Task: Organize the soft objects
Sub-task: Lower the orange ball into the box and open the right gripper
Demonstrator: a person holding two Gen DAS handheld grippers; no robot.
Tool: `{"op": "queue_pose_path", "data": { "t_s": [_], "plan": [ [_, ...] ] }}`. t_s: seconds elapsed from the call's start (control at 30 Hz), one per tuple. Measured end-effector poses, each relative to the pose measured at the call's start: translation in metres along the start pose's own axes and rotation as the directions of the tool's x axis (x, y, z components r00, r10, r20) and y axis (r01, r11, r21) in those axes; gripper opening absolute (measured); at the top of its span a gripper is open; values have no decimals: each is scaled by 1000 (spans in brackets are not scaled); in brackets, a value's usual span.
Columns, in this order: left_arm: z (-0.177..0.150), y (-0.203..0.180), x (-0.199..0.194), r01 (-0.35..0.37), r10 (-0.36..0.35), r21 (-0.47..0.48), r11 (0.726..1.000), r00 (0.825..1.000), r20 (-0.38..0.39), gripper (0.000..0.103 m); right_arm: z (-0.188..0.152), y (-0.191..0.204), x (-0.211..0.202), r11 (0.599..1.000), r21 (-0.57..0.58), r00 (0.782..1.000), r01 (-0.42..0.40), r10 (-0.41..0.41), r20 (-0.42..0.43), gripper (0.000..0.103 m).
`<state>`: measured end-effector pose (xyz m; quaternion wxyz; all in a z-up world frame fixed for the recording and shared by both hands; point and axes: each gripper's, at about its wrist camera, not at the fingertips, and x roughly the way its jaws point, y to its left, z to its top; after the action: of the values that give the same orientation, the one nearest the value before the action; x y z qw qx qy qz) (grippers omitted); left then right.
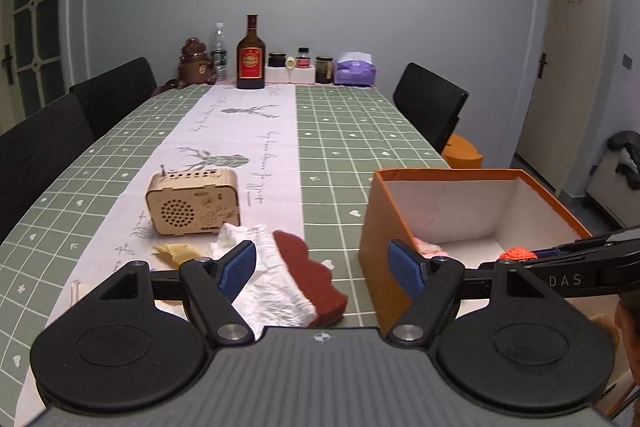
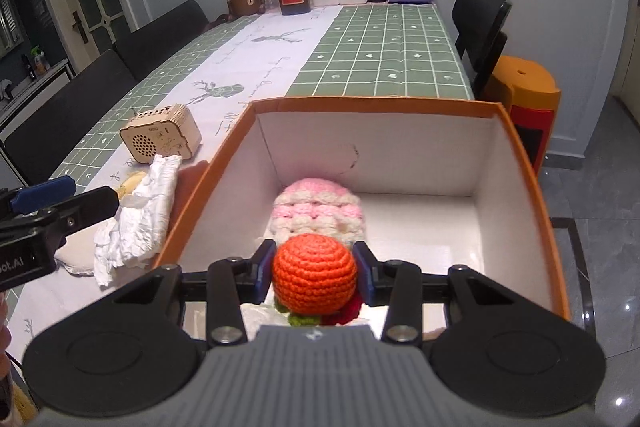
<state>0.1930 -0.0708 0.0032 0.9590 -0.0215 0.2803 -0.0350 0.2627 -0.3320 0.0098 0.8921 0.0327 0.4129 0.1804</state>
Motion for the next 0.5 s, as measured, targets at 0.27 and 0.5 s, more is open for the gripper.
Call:
{"op": "queue_pose_path", "data": {
  "t_s": [0.27,0.5],
  "plan": [
    [-4,20,17,-36,35,-30,999,999,-35,88,5,13,25,1000,15,998,-4,4,-55,42],
    [-9,31,23,-46,43,-62,997,998,-56,88,6,18,18,1000,16,999,15,-14,-37,43]
  ]
}}
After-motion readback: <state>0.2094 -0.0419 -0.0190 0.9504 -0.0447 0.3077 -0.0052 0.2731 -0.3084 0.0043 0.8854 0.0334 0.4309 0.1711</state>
